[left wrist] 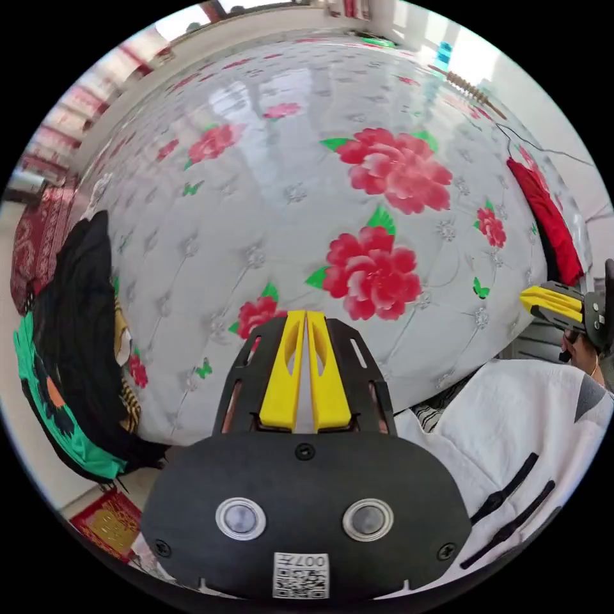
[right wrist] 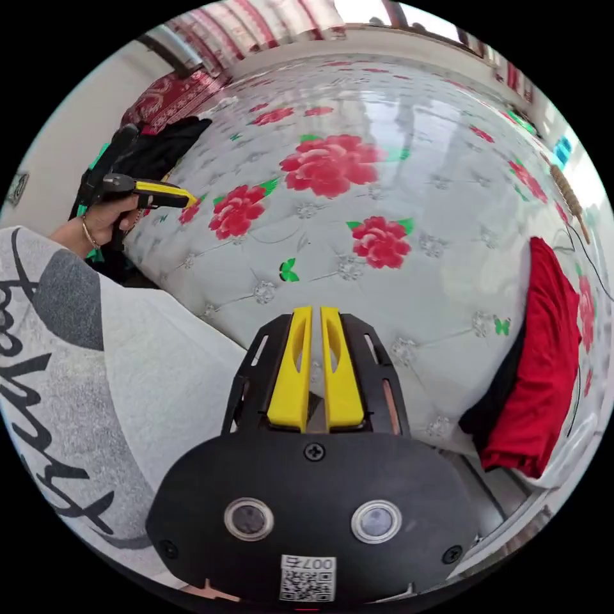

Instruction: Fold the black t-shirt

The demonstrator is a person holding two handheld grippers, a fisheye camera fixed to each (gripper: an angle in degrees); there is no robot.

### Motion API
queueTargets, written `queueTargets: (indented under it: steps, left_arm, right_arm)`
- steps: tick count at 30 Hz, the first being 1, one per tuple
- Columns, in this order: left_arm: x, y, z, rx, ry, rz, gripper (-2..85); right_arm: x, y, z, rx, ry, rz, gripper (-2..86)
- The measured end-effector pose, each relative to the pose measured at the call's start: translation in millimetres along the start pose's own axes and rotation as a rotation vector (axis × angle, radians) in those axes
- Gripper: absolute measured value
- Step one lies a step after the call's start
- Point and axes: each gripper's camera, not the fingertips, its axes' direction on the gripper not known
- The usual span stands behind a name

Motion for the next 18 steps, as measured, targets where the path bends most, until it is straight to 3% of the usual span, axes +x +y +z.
queueTargets:
  steps: [5, 11, 14, 18]
  left_arm:
    - [-126, 73, -21, 0.098, -0.049, -0.358, 4.9]
    - [-257, 140, -28, 0.200, -0.062, -0.643, 8.6]
    - [-313, 152, -28, 0.231, -0.106, -0.695, 9.9]
    - [-385, 148, -22, 0.224, -0.175, -0.728, 10.0]
  right_arm:
    - [-78, -92, 25, -0.208, 0.099, -0.113, -0.1]
    - [-136, -131, 12, -0.219, 0.311, -0.157, -0.1]
    - [-147, -147, 2, -0.219, 0.324, -0.072, -0.1]
    - [-138, -170, -18, -0.229, 0.212, 0.201, -0.1]
